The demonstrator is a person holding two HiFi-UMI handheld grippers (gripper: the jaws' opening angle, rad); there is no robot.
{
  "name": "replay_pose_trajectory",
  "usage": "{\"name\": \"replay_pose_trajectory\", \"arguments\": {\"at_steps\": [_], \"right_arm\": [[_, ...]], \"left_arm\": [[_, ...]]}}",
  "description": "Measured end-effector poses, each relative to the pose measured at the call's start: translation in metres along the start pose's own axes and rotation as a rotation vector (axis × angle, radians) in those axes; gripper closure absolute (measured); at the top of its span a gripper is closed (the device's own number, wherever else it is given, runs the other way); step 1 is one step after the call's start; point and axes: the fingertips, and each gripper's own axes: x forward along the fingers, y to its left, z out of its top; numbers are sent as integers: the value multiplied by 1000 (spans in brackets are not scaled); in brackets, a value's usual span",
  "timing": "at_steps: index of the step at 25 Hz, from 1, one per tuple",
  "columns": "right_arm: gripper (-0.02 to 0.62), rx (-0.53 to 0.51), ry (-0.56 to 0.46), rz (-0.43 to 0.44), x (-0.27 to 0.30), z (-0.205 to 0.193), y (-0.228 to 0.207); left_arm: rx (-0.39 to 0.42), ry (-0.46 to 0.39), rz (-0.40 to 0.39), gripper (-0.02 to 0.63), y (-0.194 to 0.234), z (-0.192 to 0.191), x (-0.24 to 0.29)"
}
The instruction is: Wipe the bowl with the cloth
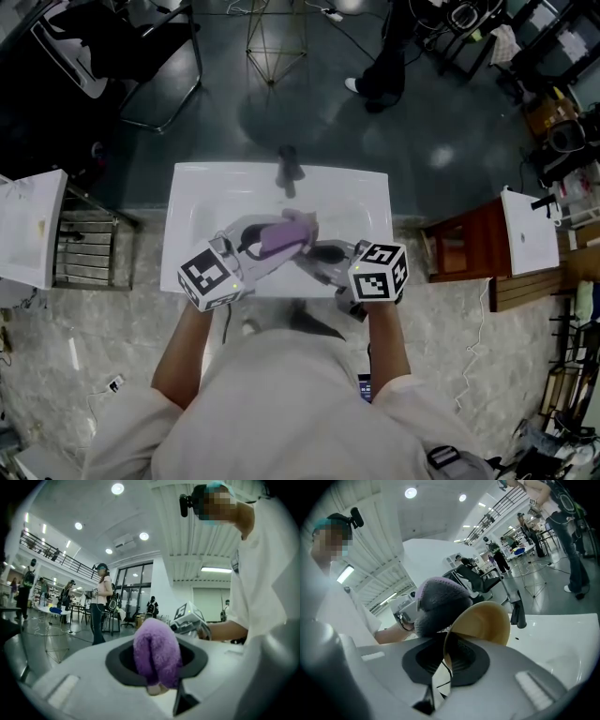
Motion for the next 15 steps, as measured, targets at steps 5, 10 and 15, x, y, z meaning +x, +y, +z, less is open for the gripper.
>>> {"name": "replay_pose_trajectory", "arguments": {"at_steps": [5, 10, 15], "right_arm": [[583, -46, 42, 48, -3, 0, 14], [580, -82, 61, 105, -11, -5, 27], [580, -99, 83, 164, -15, -12, 40]], "left_arm": [[35, 7, 34, 486, 10, 4, 1], [29, -5, 67, 486, 19, 4, 0], [7, 0, 78, 486, 22, 0, -1]]}}
